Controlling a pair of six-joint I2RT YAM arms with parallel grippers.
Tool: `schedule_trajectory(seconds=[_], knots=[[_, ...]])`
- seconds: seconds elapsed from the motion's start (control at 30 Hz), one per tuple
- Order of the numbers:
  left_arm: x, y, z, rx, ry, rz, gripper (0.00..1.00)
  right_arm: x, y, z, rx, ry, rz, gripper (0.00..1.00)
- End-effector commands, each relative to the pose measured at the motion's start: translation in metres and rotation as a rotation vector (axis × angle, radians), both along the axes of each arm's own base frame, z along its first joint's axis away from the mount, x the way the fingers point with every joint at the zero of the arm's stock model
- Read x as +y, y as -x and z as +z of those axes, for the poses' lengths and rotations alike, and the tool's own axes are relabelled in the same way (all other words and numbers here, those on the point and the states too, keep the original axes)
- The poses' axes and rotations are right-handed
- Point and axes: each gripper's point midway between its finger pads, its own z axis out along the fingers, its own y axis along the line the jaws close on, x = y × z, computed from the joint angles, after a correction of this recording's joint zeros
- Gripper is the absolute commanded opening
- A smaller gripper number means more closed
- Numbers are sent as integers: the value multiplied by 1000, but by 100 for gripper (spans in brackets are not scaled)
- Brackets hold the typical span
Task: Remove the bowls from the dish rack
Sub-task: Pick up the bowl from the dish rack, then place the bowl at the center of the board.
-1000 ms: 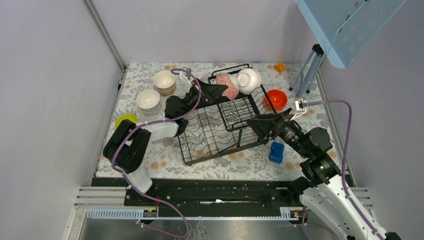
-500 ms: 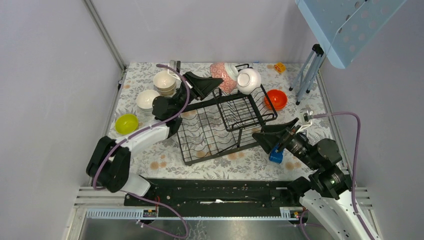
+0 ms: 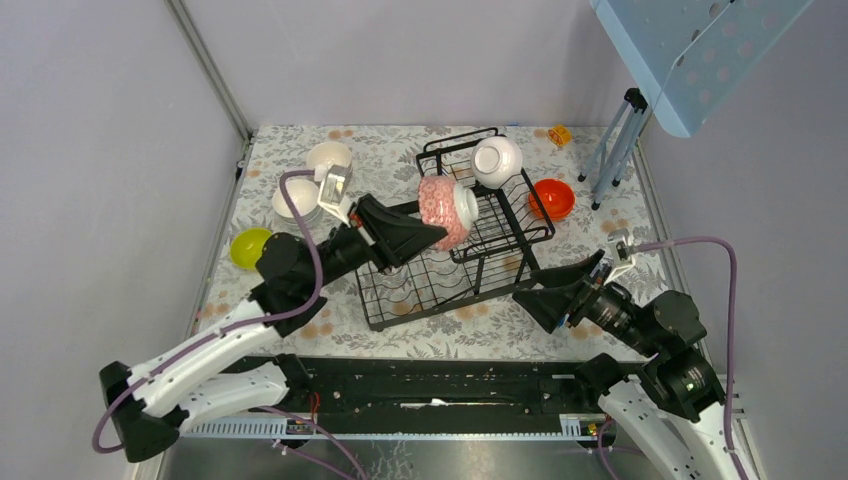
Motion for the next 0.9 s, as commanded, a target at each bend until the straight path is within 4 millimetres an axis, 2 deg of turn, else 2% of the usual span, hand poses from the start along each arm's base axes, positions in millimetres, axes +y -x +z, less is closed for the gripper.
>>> schedule_trajectory(seconds=[0.0,0.17,0.27,0.43,0.6,0.77,0.87], knots=[[12,-2,-35,-3,-197,148,0,-3,18,18,-49,0,41,100],[32,10,-90,74,-348,202,0,-2,21,16,1,-22,54,100],[45,14,-111,95,-414,228,0,1,18,10,34,-22,60,100],[51,17,-141,118,-531,235,0,-3,13,-4,8,56,32,100],[58,19,-157,116,-596,259,0,-9,17,-18,-46,124,34,100],[59,20,-170,106,-680,267,0,-8,13,-46,21,151,30,100],[55,19,-173,93,-739,273,0,-6,13,-55,51,148,38,100]])
